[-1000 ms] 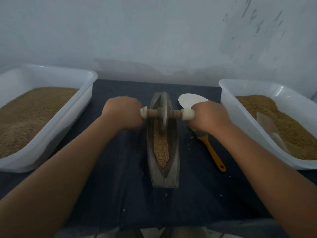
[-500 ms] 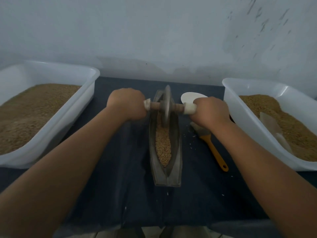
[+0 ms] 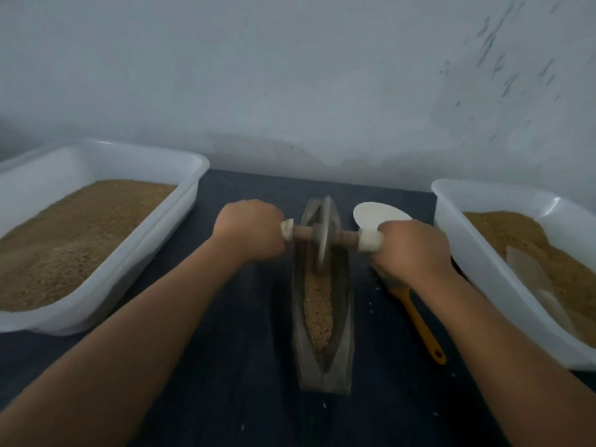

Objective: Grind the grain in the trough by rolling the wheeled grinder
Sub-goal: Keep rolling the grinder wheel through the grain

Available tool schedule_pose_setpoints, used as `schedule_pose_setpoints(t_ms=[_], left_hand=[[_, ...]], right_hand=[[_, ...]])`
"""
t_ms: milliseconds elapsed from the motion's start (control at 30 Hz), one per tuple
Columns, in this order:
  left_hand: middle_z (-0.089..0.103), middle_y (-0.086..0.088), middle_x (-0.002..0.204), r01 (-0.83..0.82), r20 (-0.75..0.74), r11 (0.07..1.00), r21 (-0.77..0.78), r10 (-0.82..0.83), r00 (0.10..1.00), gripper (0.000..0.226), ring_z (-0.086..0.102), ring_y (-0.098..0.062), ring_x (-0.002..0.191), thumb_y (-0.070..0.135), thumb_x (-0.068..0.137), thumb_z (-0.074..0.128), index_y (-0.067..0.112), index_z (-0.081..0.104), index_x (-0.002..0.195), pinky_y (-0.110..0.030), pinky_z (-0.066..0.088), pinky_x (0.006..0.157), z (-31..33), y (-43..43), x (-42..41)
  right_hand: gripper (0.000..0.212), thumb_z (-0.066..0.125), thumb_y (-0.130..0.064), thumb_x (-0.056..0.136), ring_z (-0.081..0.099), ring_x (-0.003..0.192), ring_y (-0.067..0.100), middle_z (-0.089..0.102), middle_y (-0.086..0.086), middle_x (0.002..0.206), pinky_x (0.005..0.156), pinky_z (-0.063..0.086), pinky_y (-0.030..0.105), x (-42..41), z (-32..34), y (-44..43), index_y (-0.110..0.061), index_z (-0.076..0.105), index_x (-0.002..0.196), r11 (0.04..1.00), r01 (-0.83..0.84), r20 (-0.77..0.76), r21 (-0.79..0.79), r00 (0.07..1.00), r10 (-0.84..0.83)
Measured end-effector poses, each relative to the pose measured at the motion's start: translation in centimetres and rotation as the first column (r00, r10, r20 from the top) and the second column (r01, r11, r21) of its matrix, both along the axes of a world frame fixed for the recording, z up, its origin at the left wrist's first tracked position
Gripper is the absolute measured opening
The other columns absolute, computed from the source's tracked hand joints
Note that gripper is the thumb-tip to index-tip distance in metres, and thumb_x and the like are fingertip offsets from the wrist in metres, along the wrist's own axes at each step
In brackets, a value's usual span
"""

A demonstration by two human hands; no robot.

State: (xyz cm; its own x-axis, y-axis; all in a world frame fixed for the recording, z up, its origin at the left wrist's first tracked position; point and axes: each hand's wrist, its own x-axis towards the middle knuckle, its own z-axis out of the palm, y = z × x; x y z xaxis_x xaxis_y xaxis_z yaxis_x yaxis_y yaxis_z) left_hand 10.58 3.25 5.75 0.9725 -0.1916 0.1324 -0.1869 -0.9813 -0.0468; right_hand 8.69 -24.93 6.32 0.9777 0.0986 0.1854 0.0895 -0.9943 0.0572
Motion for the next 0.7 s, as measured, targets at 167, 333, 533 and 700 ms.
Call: schedule_pose_setpoints(t_ms=[167,333,533,700], left_hand=[[0.062,0.009,0.070,0.057,-0.030,0.998,-0.006,-0.057,0.998,0.025,0.059,-0.015,0.063,0.050,0.078,0.053,0.027,0.061,0.070,-0.031,0.044,0.057,-0.1,0.1,0.1],[0.057,0.010,0.057,0.178,-0.073,0.983,0.043,-0.175,0.982,0.019,0.053,-0.008,0.051,0.045,0.074,0.053,0.029,0.057,0.066,-0.026,0.035,0.046,-0.9,1.9,-6.5],[0.060,0.008,0.068,0.120,-0.102,0.991,0.061,-0.113,0.988,0.019,0.057,-0.014,0.060,0.044,0.076,0.054,0.027,0.060,0.070,-0.029,0.044,0.057,0.2,0.7,-3.1],[0.065,0.005,0.077,0.045,-0.103,0.998,0.034,-0.041,0.994,0.021,0.060,-0.017,0.068,0.046,0.078,0.059,0.026,0.066,0.077,-0.034,0.050,0.065,1.7,-0.7,2.2]], right_hand=[[0.015,0.068,-0.040,0.086,0.059,0.071,0.019,0.065,-0.005,0.079,0.063,0.048,0.034,0.8,0.5,0.0,-0.028,0.063,0.078,1.000,-0.021,-0.022,-0.021,1.000,0.020],[0.029,0.059,-0.065,0.059,0.065,0.067,-0.003,0.067,-0.026,0.075,0.054,0.049,0.029,-4.5,1.8,-2.1,-0.052,0.064,0.085,0.984,-0.145,-0.444,0.099,0.879,0.174],[0.018,0.067,-0.052,0.075,0.060,0.062,0.008,0.064,-0.008,0.065,0.057,0.051,0.032,-1.6,0.1,-1.4,-0.034,0.064,0.073,0.999,-0.042,-0.197,0.002,0.980,0.042],[0.030,0.070,-0.044,0.085,0.048,0.060,0.014,0.056,-0.007,0.070,0.058,0.044,0.033,2.3,-0.4,0.0,-0.024,0.052,0.072,0.999,-0.012,0.015,0.035,1.000,0.012]])
